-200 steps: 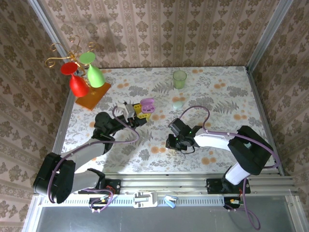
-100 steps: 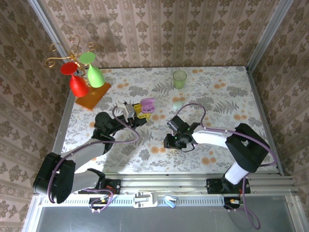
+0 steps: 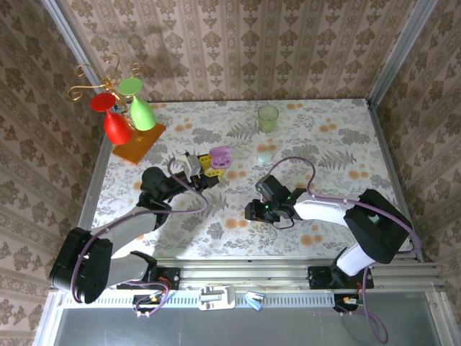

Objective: Insert the wireless bluetooth earbuds into the charging case

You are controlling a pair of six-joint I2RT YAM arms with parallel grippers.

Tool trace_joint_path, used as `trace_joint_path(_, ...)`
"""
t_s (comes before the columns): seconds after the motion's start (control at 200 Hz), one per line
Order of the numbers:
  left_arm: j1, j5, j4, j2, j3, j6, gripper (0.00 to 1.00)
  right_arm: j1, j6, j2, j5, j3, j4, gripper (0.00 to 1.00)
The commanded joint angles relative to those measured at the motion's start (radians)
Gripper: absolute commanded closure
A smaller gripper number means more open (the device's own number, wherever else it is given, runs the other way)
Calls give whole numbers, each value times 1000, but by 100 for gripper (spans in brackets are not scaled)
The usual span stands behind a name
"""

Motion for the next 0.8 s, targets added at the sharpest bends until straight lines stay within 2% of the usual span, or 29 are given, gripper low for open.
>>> trace_joint_path(0.0,5,8,27,-18,-10,14,83,-11,-45,-22,20,-5,23,59)
trace_joint_path(0.315,4,7,16,-22,-7,18,83,-13,-31,42,-42,-18,113,58)
trace_joint_path(0.795,4,9,21,-16,-3,18,84,-13,-26,58,-90,-60,167,59)
